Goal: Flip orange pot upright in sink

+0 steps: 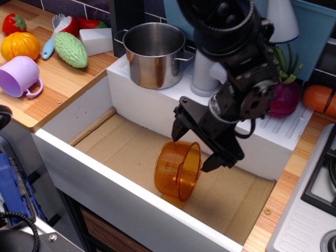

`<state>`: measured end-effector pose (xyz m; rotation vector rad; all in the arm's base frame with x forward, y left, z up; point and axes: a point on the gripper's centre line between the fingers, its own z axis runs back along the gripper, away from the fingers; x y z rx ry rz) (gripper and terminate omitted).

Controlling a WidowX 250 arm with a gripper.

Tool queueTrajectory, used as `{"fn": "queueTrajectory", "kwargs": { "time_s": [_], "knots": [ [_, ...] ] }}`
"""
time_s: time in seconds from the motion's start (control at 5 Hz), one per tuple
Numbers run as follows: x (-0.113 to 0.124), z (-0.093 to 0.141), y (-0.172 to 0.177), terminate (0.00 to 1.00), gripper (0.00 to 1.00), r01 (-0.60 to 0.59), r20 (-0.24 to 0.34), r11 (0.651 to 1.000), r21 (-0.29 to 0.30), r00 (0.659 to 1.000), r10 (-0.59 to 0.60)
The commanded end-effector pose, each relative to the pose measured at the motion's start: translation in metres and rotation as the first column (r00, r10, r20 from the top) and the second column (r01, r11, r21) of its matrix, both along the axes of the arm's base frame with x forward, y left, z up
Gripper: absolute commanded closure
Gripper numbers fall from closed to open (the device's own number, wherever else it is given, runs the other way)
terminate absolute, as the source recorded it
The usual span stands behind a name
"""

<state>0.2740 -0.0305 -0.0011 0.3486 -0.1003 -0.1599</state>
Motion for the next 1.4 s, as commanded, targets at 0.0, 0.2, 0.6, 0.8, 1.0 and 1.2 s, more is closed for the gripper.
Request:
{"fn": "queueTrajectory", "kwargs": {
  "time_s": [0.0,0.2,0.6,0.8,1.0,1.2],
  "knots": [
    [0.005,0.001,0.015,0.00,1.00,0.021,0.031,0.999,0.026,0.999,-0.022],
    [0.006,-0.003,0.031,0.00,1.00,0.053,0.040,0.998,0.040,0.998,-0.055],
    [-0.010,-0.019,0.073,0.00,1.00,0.125,0.066,0.989,0.082,0.989,-0.131],
    [-0.010,-0.019,0.073,0.00,0.00,0.125,0.066,0.989,0.082,0.989,-0.131],
    [-0.010,-0.019,0.073,0.00,0.00,0.125,0.066,0.989,0.082,0.989,-0.131],
    [-0.010,-0.019,0.073,1.00,0.00,0.125,0.066,0.989,0.082,0.989,-0.131]
  ]
}}
